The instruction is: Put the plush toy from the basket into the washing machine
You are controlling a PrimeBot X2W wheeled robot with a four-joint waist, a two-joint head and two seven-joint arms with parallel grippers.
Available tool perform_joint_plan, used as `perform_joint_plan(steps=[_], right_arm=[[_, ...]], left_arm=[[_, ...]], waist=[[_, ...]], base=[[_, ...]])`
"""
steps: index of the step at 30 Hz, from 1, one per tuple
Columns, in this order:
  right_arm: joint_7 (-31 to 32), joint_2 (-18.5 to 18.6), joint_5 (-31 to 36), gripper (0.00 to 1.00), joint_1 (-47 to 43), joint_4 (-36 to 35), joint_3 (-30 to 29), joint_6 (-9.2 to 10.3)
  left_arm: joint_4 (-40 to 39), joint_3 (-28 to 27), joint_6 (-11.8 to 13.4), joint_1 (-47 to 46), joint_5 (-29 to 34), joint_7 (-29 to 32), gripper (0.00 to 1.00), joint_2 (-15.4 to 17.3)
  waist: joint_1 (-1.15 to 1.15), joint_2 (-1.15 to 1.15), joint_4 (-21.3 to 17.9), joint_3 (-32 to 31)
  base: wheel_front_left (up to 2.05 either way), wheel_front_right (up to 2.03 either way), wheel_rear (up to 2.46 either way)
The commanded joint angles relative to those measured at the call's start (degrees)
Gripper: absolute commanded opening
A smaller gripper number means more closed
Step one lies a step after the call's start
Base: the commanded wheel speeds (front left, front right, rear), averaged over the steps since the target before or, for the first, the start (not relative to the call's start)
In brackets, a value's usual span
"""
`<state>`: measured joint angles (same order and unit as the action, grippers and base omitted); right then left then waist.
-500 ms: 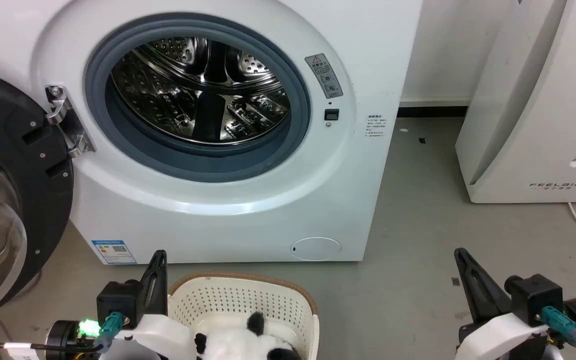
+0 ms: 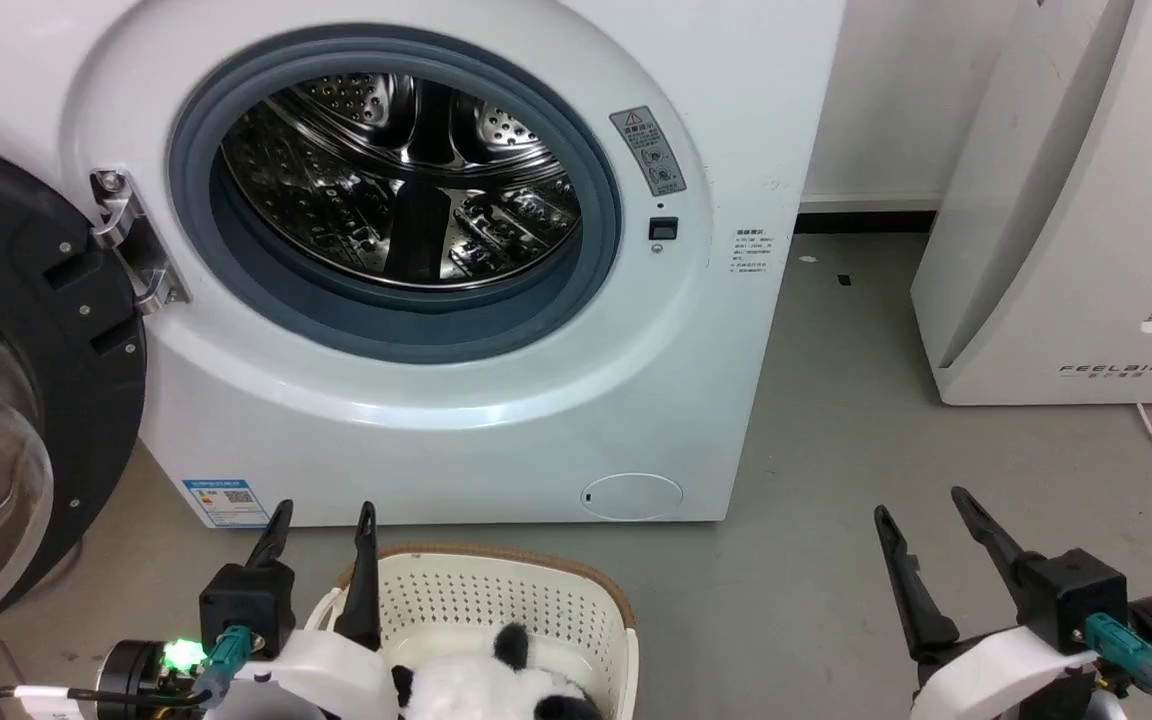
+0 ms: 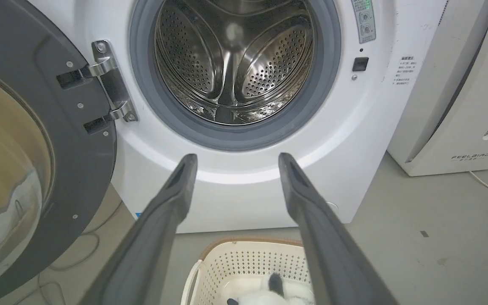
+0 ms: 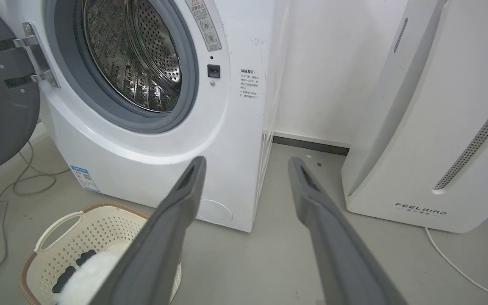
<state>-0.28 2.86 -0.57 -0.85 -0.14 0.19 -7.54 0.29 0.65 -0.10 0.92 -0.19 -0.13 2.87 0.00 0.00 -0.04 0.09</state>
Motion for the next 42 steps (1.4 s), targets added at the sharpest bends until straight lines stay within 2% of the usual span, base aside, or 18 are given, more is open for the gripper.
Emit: perform_joint_plan(steps=[1, 21, 42], right_arm=[[-0.6, 0.0, -0.5, 1.0, -0.2, 0.1, -0.3, 0.0], [-2.9, 0.0, -1.1, 1.0, 0.2, -0.7, -1.0, 0.01], [-5.4, 0.0, -1.6, 1.0, 2.4, -2.7, -1.4, 0.02]], left_arm=[[0.1, 0.1, 0.3, 0.1, -0.3, -0.7, 1.0, 0.0], [3.9, 1.7, 0.1, -1.2, -1.6, -3.0, 1.0, 0.0], [17.2, 3.9, -1.5, -9.1, -2.6, -5.4, 1.0, 1.0]], waist=[[0.0, 0.0, 0.0, 0.1], [0.0, 0.0, -0.5, 3.1], [0.0, 0.0, -1.9, 11.7]], base=[[0.0, 0.0, 0.0], [0.0, 0.0, 0.0], [0.0, 0.0, 0.0]])
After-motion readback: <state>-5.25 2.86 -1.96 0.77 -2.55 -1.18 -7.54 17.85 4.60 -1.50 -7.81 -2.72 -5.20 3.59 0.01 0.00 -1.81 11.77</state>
